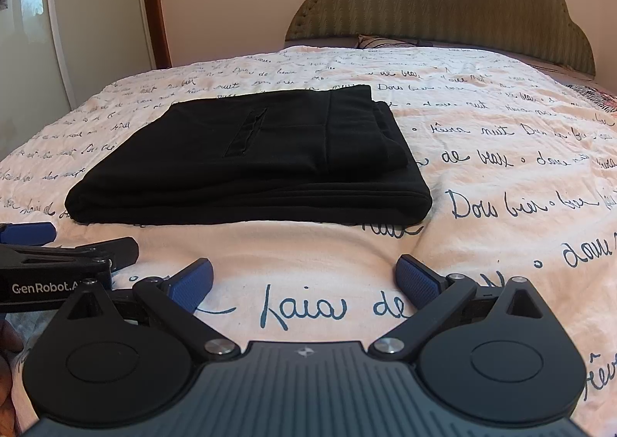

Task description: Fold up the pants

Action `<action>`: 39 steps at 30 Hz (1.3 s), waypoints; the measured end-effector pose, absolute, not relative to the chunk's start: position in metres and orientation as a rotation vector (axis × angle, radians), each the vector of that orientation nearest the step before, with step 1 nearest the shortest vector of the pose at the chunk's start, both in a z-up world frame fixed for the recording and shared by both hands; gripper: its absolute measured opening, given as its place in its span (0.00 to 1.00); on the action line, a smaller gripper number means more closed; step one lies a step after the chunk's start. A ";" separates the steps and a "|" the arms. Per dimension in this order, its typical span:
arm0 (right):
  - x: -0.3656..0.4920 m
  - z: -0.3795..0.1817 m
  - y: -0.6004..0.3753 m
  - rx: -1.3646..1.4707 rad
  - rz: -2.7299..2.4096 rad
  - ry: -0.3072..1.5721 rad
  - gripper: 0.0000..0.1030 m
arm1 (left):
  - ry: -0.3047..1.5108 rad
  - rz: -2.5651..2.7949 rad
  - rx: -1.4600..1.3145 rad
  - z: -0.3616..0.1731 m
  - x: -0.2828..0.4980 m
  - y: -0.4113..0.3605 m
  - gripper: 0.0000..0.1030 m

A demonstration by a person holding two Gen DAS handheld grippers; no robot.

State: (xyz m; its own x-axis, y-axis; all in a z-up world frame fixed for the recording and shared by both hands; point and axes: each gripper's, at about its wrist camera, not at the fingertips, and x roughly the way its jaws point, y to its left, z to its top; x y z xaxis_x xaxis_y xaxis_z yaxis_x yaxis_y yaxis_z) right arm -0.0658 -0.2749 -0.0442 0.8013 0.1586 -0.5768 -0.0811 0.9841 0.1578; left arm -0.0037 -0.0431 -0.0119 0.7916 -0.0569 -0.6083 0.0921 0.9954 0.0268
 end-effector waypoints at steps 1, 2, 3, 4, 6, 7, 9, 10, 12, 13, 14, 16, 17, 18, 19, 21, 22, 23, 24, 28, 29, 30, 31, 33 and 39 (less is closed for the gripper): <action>-0.066 -0.044 -0.275 0.131 0.131 0.627 0.99 | 0.656 -0.090 0.031 -0.012 -0.003 -0.039 1.00; -0.067 -0.044 -0.276 0.137 0.133 0.625 0.99 | 0.657 -0.101 0.007 -0.012 -0.003 -0.035 1.00; -0.067 -0.044 -0.277 0.142 0.135 0.623 0.99 | 0.656 -0.110 -0.014 -0.012 -0.004 -0.032 1.00; -0.068 -0.044 -0.277 0.147 0.136 0.622 0.99 | 0.653 -0.118 -0.027 -0.012 -0.005 -0.029 1.00; -0.068 -0.044 -0.278 0.149 0.138 0.622 0.99 | 0.649 -0.131 -0.032 -0.011 -0.009 -0.027 1.00; -0.068 -0.044 -0.278 0.151 0.139 0.622 0.99 | 0.648 -0.137 -0.032 -0.011 -0.010 -0.026 1.00; -0.068 -0.044 -0.277 0.148 0.138 0.622 0.99 | 0.645 -0.146 -0.023 -0.010 -0.013 -0.025 1.00; -0.068 -0.044 -0.277 0.147 0.137 0.622 0.99 | 0.645 -0.148 -0.021 -0.010 -0.014 -0.025 1.00; -0.068 -0.044 -0.277 0.146 0.136 0.622 0.99 | 0.645 -0.149 -0.023 -0.010 -0.014 -0.025 1.00; -0.068 -0.044 -0.276 0.145 0.135 0.622 0.99 | 0.645 -0.148 -0.023 -0.010 -0.014 -0.025 1.00; -0.068 -0.044 -0.276 0.143 0.134 0.622 0.99 | 0.645 -0.148 -0.021 -0.010 -0.014 -0.025 1.00; -0.068 -0.044 -0.275 0.136 0.131 0.623 0.99 | 0.644 -0.147 -0.018 -0.010 -0.015 -0.025 1.00; -0.068 -0.044 -0.275 0.136 0.131 0.623 0.99 | 0.644 -0.147 -0.021 -0.011 -0.015 -0.024 1.00; -0.069 -0.044 -0.275 0.136 0.130 0.624 0.99 | 0.644 -0.148 -0.023 -0.011 -0.015 -0.024 1.00; -0.069 -0.044 -0.274 0.135 0.130 0.623 0.99 | 0.644 -0.149 -0.023 -0.011 -0.015 -0.024 1.00; -0.069 -0.044 -0.274 0.132 0.128 0.622 0.99 | 0.645 -0.148 -0.023 -0.011 -0.015 -0.024 1.00; -0.069 -0.044 -0.274 0.132 0.127 0.622 0.99 | 0.645 -0.147 -0.021 -0.011 -0.015 -0.025 1.00; -0.070 -0.044 -0.274 0.133 0.127 0.621 0.99 | 0.645 -0.144 -0.018 -0.011 -0.015 -0.026 1.00; -0.070 -0.044 -0.274 0.133 0.127 0.620 0.99 | 0.645 -0.142 -0.012 -0.011 -0.015 -0.026 1.00; -0.072 -0.044 -0.274 0.131 0.125 0.613 0.99 | 0.648 -0.137 0.001 -0.012 -0.014 -0.028 1.00; -0.073 -0.044 -0.274 0.130 0.124 0.609 0.99 | 0.648 -0.137 0.001 -0.012 -0.014 -0.028 1.00; -0.074 -0.044 -0.274 0.132 0.123 0.606 0.99 | 0.649 -0.137 -0.001 -0.012 -0.014 -0.028 1.00; -0.075 -0.044 -0.274 0.134 0.123 0.603 0.99 | 0.648 -0.137 -0.003 -0.012 -0.014 -0.028 1.00; -0.077 -0.044 -0.276 0.145 0.124 0.596 0.99 | 0.650 -0.138 -0.004 -0.012 -0.014 -0.028 1.00; -0.077 -0.043 -0.278 0.158 0.128 0.598 0.99 | 0.657 -0.138 -0.001 -0.012 -0.012 -0.028 1.00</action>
